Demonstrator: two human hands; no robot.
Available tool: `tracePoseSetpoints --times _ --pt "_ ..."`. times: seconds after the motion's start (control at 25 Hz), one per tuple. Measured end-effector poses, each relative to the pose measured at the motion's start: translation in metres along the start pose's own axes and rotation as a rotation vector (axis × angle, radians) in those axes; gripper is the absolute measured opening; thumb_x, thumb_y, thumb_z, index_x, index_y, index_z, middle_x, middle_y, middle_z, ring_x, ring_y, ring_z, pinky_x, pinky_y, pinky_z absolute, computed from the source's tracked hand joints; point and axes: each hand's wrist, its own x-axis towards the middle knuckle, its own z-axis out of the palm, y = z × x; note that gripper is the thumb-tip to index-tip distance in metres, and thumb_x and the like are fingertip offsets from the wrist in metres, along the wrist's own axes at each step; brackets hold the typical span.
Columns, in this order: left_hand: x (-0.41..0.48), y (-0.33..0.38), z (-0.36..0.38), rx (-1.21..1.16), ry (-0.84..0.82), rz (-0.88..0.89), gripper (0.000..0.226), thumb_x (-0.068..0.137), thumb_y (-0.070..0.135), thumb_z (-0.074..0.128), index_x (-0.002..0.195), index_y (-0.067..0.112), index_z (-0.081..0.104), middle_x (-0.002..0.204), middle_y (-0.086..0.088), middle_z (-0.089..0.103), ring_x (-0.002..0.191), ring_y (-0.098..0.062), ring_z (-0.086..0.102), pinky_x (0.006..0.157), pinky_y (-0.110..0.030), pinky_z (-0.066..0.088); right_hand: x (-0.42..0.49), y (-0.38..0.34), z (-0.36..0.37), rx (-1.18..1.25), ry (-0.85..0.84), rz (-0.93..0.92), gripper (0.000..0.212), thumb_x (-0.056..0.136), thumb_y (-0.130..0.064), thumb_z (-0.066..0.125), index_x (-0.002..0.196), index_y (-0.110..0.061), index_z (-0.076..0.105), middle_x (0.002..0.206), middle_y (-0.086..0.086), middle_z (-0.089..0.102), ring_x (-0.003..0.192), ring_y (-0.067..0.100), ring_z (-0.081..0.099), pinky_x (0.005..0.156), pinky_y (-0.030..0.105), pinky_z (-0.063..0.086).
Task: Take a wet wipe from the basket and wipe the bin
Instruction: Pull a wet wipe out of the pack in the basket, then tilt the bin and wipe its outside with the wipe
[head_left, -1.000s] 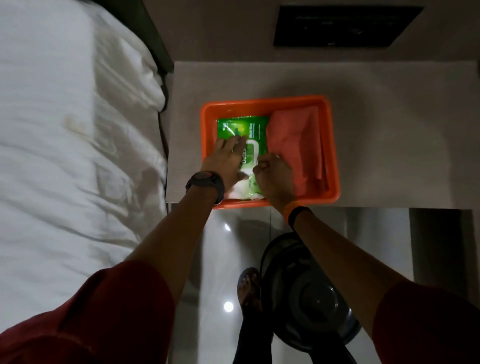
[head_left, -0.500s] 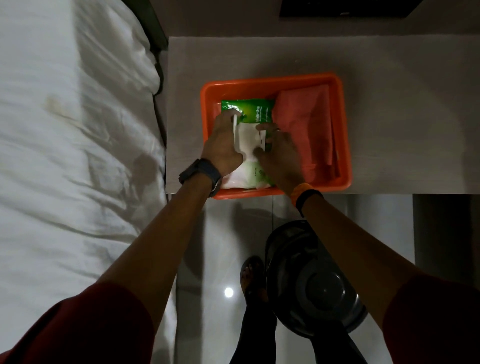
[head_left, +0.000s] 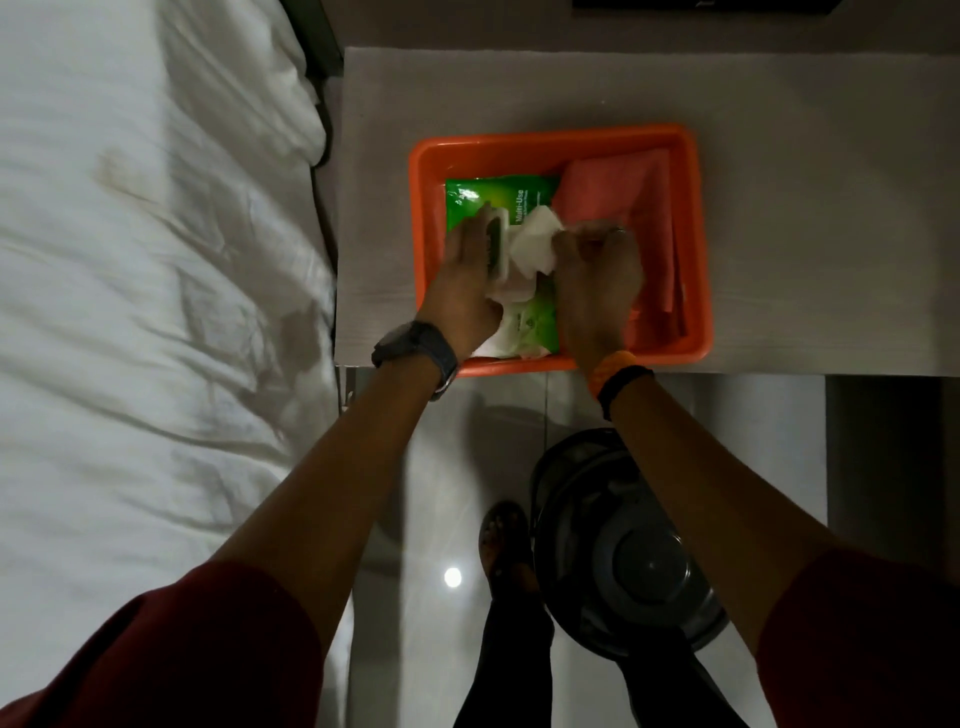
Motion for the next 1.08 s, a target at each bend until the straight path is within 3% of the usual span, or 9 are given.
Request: tracePoseSetpoints --times 0.16,0.28,0.44,0.56,0.68,0.76,0.88,1.0,1.08 --pt "-0.015 0.000 0.019 0.391 -0.200 0.047 0.082 0.085 -0.007 0.061 0.153 0.009 0.019 0.163 -0.018 0.003 0.151 -0.039 0.008 0.119 -0.044 0.035 -0.006 0.005 -0.049 0.204 0.142 0.138 0.012 0.083 -0.009 0.069 0.081 -0.019 0.063 0.084 -0.001 0.071 0.082 0.016 0.071 0.083 0.043 0.063" --pt "-0.011 0.015 0.031 0.642 -0.177 -0.011 0.066 0.090 -0.002 0.057 0.150 0.008 0.029 0.162 -0.022 0.005 0.147 -0.050 0.008 0.111 -0.058 0.040 -0.009 0.018 -0.073 0.287 0.068 0.240 0.009 0.087 -0.006 0.067 0.093 -0.013 0.065 0.082 -0.002 0.072 0.075 0.010 0.071 0.074 0.036 0.063" --pt "0.008 0.051 0.031 0.731 -0.311 -0.197 0.041 0.098 0.011 0.046 0.139 0.006 0.046 0.161 -0.025 0.008 0.149 -0.048 0.001 0.121 -0.060 0.018 -0.021 0.029 -0.094 0.448 -0.102 0.309 0.013 0.094 -0.004 0.060 0.100 -0.015 0.060 0.101 0.000 0.066 0.083 0.012 0.071 0.064 0.027 0.061" --pt "0.007 0.080 0.030 0.386 -0.163 0.092 0.035 0.101 0.018 0.048 0.135 0.013 0.053 0.150 -0.016 0.041 0.144 -0.029 0.031 0.121 -0.035 0.027 -0.029 0.035 -0.123 0.606 -0.151 0.389 0.015 0.097 -0.005 0.056 0.100 -0.019 0.060 0.101 0.005 0.068 0.078 0.014 0.071 0.062 0.027 0.059" --pt "-0.020 0.119 0.043 -0.372 -0.339 0.237 0.027 0.097 0.012 0.062 0.123 0.006 0.063 0.113 0.003 0.067 0.102 0.006 0.063 0.086 -0.006 0.049 -0.028 0.046 -0.162 0.798 -0.178 0.463 0.011 0.101 -0.011 0.050 0.098 -0.015 0.059 0.075 0.001 0.069 0.058 0.010 0.064 0.057 0.026 0.057" --pt "-0.036 0.139 0.063 -0.483 -0.473 0.186 0.034 0.086 0.008 0.075 0.118 0.004 0.066 0.099 0.006 0.070 0.086 0.011 0.066 0.077 -0.005 0.052 -0.025 0.054 -0.191 0.879 -0.211 0.493 0.012 0.103 -0.016 0.051 0.094 -0.011 0.058 0.071 0.003 0.065 0.060 0.012 0.061 0.057 0.025 0.056" --pt "-0.049 0.159 0.106 -0.479 -0.422 0.088 0.020 0.088 0.005 0.072 0.102 -0.008 0.070 0.072 -0.003 0.063 0.061 0.001 0.059 0.059 -0.013 0.048 -0.026 0.072 -0.229 0.865 -0.191 0.517 0.022 0.103 -0.024 0.054 0.092 -0.006 0.061 0.067 0.003 0.058 0.061 0.013 0.057 0.061 0.027 0.059" --pt "-0.060 0.172 0.149 -0.573 -0.335 -0.060 0.029 0.097 0.010 0.062 0.092 -0.018 0.066 0.072 -0.013 0.055 0.067 -0.020 0.048 0.065 -0.031 0.042 -0.031 0.095 -0.256 0.802 -0.152 0.472 0.043 0.101 -0.026 0.060 0.133 0.001 0.051 0.076 0.002 0.059 0.066 0.013 0.059 0.064 0.028 0.059" --pt "-0.072 0.178 0.175 -0.675 -0.316 -0.190 0.022 0.098 0.010 0.060 0.097 -0.009 0.070 0.082 -0.015 0.070 0.075 -0.022 0.065 0.073 -0.030 0.054 -0.035 0.113 -0.268 0.686 -0.163 0.405 0.056 0.095 -0.023 0.070 0.141 -0.008 0.043 0.095 0.003 0.064 0.076 0.012 0.066 0.068 0.028 0.059"
